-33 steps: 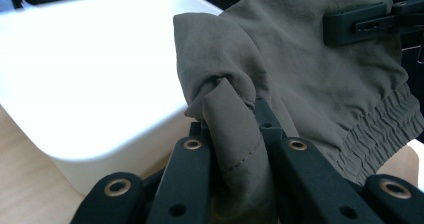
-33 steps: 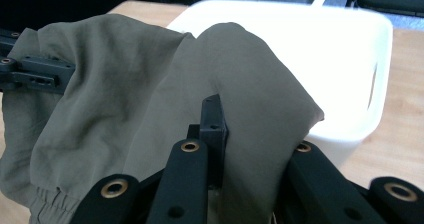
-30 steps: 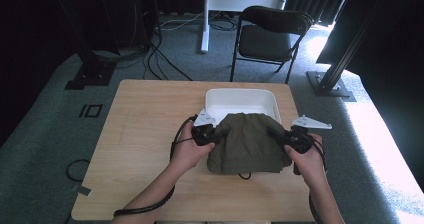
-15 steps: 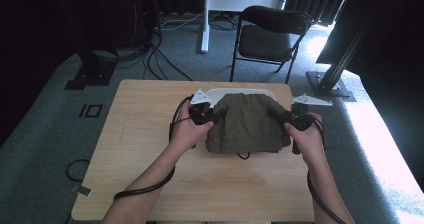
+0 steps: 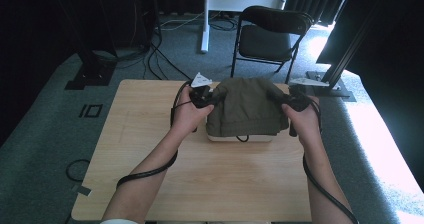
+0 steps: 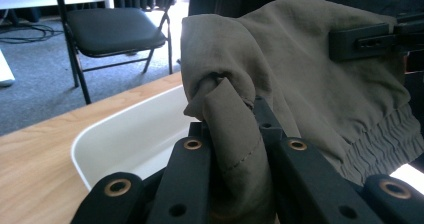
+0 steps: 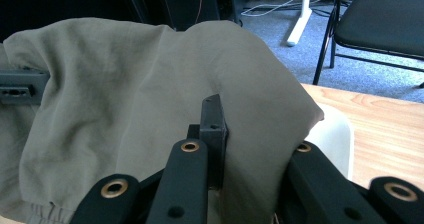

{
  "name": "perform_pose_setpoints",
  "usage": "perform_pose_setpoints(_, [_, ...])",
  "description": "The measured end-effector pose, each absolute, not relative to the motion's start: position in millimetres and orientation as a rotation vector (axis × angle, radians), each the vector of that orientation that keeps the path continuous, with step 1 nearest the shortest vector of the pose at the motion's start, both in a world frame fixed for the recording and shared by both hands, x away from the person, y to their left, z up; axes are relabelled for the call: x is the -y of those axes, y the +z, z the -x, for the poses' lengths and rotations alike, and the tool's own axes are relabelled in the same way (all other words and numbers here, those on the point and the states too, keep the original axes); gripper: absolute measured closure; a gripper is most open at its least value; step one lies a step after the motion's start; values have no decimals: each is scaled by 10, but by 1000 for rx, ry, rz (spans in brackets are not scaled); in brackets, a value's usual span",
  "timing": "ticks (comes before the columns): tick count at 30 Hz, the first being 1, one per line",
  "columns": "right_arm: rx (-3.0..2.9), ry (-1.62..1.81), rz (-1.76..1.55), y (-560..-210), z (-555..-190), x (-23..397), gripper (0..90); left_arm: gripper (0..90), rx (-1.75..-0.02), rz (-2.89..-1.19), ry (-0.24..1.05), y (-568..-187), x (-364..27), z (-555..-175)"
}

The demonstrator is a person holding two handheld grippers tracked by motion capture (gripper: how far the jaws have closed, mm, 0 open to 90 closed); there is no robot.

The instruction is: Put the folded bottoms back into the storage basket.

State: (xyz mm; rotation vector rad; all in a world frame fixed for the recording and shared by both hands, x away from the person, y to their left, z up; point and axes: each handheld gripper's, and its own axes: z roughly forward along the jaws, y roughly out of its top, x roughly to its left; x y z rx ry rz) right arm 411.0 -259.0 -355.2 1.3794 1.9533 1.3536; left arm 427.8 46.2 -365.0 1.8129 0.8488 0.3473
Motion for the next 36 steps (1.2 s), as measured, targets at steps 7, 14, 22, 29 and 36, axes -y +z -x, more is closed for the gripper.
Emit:
perform_pose_setpoints(7, [-1935, 1359, -1416, -3537, -4322, 2606, 797, 831, -877, -1785, 327, -3628, -471, -4489])
perform_pose_setpoints(14, [-1934, 1318, -1472, -3692, -4578, 2612, 796, 831, -926, -1768, 292, -3746, -439, -4689])
perform_pose_setpoints(22, [-1963, 1263, -1535, -4048, -4764, 2614, 796, 831, -986, -1839, 302, -4087, -339, -4870])
perform_pose_setpoints(29, [-1968, 1219, -1569, -4263, -4875, 2613, 795, 831, -1010, -1863, 300, -4224, -284, -4938])
perform_pose_setpoints(36, [-2001, 1156, -1606, -4445, -4995, 2578, 795, 829, -1067, -1890, 276, -4397, -287, -5042])
